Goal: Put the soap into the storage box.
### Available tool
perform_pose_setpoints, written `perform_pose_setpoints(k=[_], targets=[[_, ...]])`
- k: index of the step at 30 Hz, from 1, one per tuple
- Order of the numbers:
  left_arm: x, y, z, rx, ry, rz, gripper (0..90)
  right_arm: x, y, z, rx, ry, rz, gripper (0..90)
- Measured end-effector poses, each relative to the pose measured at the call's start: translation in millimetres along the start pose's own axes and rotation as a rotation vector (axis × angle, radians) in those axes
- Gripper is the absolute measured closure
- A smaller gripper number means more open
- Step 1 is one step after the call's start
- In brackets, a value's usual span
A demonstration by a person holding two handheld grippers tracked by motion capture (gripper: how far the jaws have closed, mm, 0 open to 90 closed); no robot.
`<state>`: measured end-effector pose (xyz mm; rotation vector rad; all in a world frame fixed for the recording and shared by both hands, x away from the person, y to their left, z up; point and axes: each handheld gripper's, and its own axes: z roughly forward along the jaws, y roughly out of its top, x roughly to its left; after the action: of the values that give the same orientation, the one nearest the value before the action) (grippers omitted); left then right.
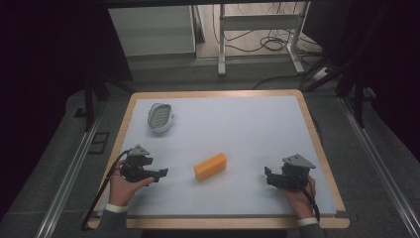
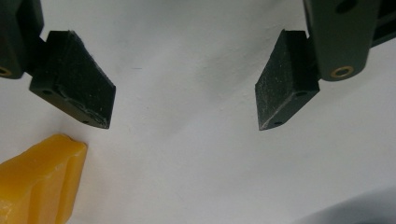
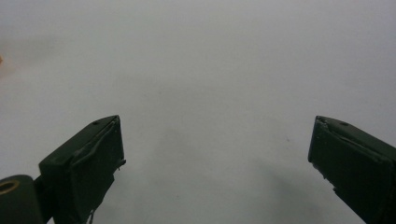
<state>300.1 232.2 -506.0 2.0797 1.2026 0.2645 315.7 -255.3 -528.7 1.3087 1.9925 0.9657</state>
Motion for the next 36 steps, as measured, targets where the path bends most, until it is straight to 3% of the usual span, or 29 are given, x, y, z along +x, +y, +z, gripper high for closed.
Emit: perform_pose_setpoints(k=[8,14,21,36], targets=[[0.2,-0.1,1.8,0.009,0.004,0.007,20.4,-2.7,-0.1,0.5,0.001,0.008,0.025,4.2],[-1.3,0.4,-3.1,-0.012,-0.014,-0.023,22.5,-2.9,-0.9,-1.5,-0.018,0.008,0.027,4.8],[1.7,2.4,-5.2,-0.024,0.005,-0.037,22.9,-3.6,-1.4,-2.5,-0.031,0.008,0.032,5.0],[-12.5,33.0,-27.8,-0.018,0.019,0.051,22.6,-3.3,-2.0,-3.9,-0.042,-0.008,0.04,5.0]])
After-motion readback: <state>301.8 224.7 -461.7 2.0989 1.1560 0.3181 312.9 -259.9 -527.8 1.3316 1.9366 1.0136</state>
